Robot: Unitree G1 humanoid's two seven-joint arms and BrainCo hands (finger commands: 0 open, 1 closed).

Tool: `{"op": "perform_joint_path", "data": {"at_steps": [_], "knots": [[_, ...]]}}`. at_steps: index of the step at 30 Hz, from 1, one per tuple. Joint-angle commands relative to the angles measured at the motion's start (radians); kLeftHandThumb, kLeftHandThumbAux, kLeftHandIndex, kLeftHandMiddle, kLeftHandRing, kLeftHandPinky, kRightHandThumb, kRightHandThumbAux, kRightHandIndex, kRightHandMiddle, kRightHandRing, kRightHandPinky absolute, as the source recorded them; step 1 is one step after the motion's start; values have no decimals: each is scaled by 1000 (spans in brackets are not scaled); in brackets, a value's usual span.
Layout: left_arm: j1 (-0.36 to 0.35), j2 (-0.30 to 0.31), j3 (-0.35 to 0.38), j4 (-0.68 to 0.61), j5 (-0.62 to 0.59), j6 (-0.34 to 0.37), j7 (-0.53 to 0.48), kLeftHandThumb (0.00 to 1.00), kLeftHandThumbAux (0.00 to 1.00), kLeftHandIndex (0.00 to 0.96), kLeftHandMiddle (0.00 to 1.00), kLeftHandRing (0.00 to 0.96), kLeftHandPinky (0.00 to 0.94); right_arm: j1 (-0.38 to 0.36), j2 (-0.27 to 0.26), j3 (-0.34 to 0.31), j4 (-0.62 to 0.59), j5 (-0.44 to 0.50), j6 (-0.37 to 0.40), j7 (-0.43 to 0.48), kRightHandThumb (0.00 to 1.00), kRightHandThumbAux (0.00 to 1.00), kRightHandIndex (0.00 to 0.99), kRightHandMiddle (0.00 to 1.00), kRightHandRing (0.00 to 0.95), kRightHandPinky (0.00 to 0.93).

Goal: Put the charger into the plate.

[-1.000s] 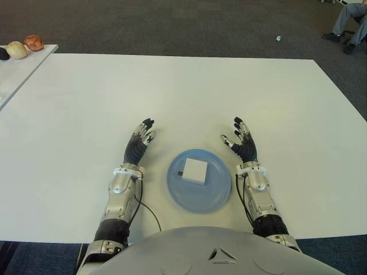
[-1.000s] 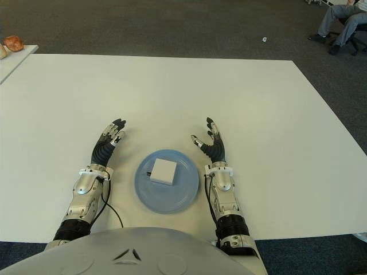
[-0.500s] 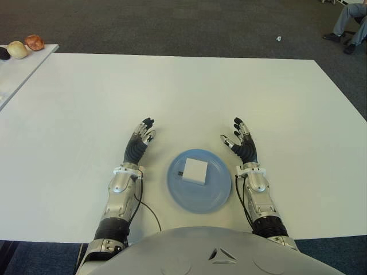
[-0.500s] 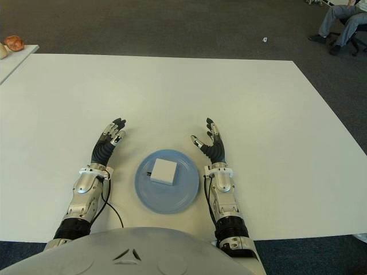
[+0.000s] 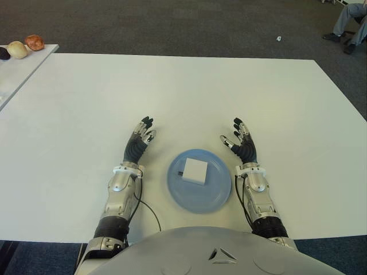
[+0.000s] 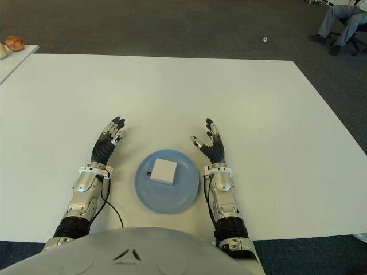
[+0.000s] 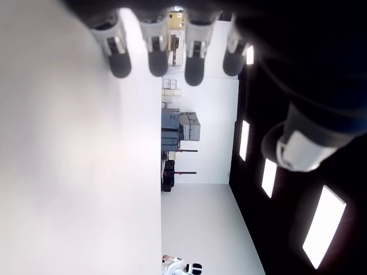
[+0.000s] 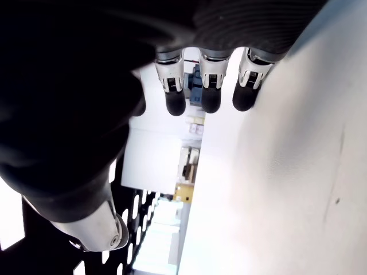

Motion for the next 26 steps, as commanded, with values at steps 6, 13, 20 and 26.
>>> {"op": "perform_joint_path", "data": {"at_steps": [6, 13, 20, 26], "knots": [[22, -2, 3, 3, 11, 129, 32, 0, 594, 26, 92, 66, 44, 50, 15, 23, -88, 1, 282, 21, 66, 763, 0, 0, 0, 49], [28, -5, 1, -30, 15, 177, 52, 0, 605, 13, 84, 62, 46, 57, 16, 31, -141, 4, 355, 17, 83, 749, 0, 0, 0, 53], [32, -8, -1, -53, 17, 209, 61, 0, 601, 6, 75, 54, 41, 59, 17, 34, -166, 6, 385, 16, 90, 749, 0, 0, 0, 59], [35, -11, -3, -69, 18, 229, 66, 0, 593, 2, 71, 50, 46, 58, 15, 36, -176, 7, 397, 20, 93, 748, 0, 0, 0, 52]]}}
